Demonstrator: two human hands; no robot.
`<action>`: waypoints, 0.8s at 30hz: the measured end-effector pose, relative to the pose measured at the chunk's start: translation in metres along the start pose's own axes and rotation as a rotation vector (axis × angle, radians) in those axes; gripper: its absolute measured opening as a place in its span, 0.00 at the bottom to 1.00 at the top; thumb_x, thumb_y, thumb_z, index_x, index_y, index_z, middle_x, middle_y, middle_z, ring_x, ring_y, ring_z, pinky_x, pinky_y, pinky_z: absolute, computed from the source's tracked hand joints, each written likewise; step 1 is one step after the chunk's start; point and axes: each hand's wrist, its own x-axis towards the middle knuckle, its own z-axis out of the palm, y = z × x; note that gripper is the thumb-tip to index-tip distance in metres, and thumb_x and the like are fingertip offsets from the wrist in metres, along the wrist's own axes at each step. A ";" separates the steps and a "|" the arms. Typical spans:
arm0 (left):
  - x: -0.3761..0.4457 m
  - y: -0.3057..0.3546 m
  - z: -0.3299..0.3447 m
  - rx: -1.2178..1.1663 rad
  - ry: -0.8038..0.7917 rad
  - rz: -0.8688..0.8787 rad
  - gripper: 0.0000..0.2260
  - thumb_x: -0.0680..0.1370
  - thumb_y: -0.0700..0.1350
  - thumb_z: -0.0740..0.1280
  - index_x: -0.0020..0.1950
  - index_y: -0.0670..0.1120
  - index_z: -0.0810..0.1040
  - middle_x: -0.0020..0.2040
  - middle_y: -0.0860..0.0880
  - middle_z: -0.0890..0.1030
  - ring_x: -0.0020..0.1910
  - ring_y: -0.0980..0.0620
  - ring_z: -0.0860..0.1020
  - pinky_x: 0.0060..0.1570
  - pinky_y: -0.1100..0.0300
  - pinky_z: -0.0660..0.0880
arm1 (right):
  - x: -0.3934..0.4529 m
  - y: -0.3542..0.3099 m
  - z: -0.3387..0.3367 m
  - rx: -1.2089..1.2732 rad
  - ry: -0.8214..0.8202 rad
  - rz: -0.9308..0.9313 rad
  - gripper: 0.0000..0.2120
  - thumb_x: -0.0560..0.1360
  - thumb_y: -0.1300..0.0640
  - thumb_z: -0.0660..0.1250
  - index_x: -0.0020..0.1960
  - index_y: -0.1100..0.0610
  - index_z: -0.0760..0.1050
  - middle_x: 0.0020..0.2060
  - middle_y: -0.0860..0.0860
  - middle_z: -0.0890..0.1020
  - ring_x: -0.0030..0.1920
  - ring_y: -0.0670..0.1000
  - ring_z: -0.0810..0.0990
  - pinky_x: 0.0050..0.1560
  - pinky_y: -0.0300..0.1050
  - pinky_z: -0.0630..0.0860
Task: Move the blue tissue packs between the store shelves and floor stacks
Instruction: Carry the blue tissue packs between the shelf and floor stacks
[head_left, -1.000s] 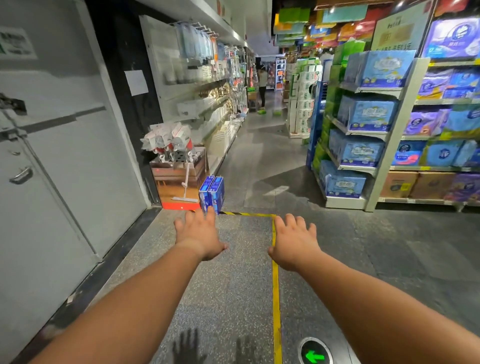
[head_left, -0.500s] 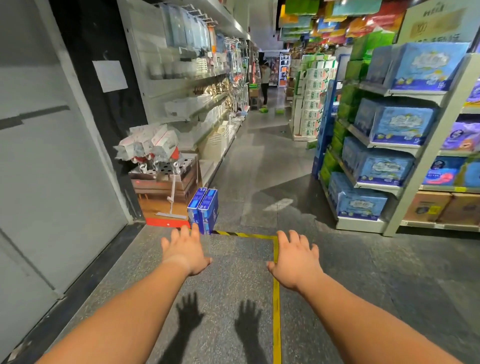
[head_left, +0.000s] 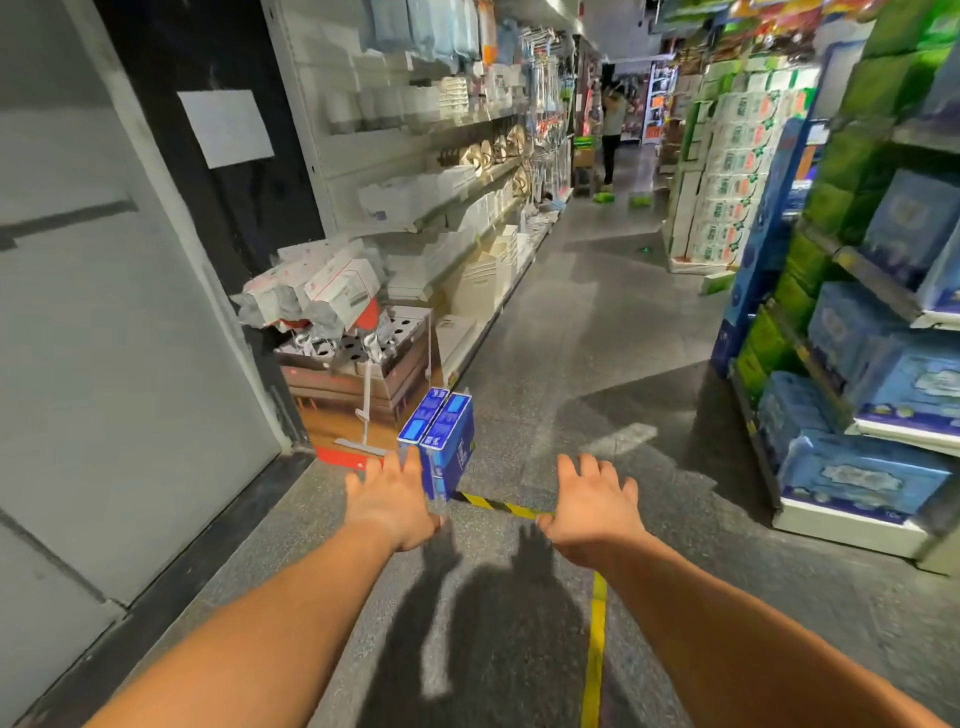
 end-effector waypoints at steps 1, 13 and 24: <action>0.023 0.008 -0.003 -0.008 -0.012 -0.021 0.48 0.70 0.69 0.68 0.80 0.48 0.51 0.74 0.44 0.64 0.72 0.41 0.62 0.69 0.37 0.61 | 0.028 0.007 -0.008 0.012 -0.013 0.000 0.37 0.76 0.40 0.65 0.78 0.52 0.55 0.73 0.55 0.63 0.72 0.59 0.61 0.70 0.62 0.59; 0.264 0.079 0.008 -0.108 -0.155 -0.235 0.49 0.72 0.68 0.66 0.81 0.46 0.46 0.79 0.42 0.57 0.76 0.38 0.57 0.72 0.35 0.56 | 0.311 0.067 -0.029 -0.014 -0.162 -0.213 0.39 0.77 0.43 0.62 0.81 0.51 0.45 0.80 0.55 0.52 0.78 0.61 0.51 0.75 0.62 0.51; 0.521 0.117 0.027 -0.182 -0.219 -0.379 0.47 0.76 0.70 0.62 0.82 0.45 0.43 0.80 0.42 0.54 0.78 0.38 0.55 0.73 0.40 0.57 | 0.599 0.112 -0.036 -0.129 -0.162 -0.389 0.39 0.78 0.42 0.62 0.80 0.49 0.44 0.81 0.54 0.48 0.80 0.60 0.46 0.75 0.64 0.44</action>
